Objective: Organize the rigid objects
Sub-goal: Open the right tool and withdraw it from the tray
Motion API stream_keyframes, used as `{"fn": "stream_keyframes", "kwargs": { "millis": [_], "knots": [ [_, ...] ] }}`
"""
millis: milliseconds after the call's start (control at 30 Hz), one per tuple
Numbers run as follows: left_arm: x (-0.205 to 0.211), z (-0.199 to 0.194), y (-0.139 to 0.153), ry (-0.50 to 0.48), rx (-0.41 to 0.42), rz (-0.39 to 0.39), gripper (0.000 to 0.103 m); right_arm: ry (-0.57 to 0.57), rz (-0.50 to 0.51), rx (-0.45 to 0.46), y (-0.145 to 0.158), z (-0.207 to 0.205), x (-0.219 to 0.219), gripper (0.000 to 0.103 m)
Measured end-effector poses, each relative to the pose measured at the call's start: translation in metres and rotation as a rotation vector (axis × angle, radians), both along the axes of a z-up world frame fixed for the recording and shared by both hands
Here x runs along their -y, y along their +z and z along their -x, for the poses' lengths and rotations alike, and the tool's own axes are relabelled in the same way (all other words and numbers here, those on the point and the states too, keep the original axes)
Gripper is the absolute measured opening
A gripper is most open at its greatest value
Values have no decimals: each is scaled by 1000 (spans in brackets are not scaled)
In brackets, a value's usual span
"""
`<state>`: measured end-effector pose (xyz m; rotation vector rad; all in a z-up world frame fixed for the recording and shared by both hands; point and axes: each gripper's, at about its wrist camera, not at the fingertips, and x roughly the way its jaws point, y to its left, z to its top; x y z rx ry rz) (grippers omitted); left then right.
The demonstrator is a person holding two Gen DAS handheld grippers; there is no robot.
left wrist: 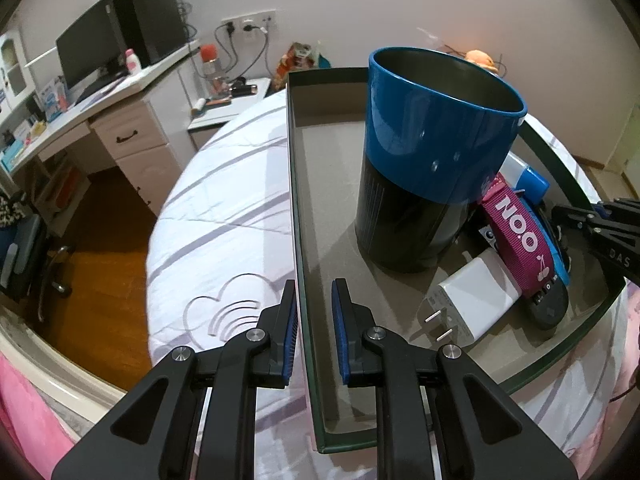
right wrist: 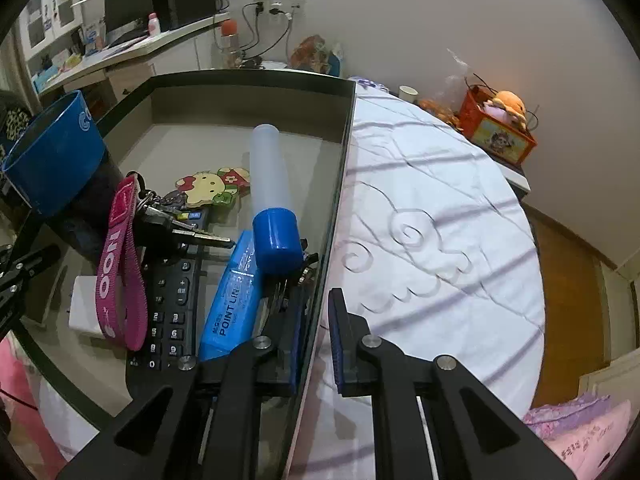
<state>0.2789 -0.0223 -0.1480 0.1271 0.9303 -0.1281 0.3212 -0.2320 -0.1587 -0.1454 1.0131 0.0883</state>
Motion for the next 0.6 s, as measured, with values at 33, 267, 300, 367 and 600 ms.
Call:
{"fn": "stream_keyframes", "kwargs": {
  "millis": [33, 267, 300, 367, 600],
  "knots": [
    [3, 0, 0, -7, -1, 0, 15, -6, -2, 1, 0, 2, 3, 11],
    [31, 1, 2, -60, -3, -2, 15, -54, -8, 2, 1, 10, 27, 11],
    [34, 0, 2, -65, -3, 1, 15, -60, -8, 2, 2, 11, 29, 11],
    [38, -2, 2, -72, -4, -4, 15, -72, -14, 4, 2, 12, 33, 11],
    [37, -4, 2, -76, -7, 18, 15, -90, -35, 11, 2, 17, 37, 11]
  ]
}}
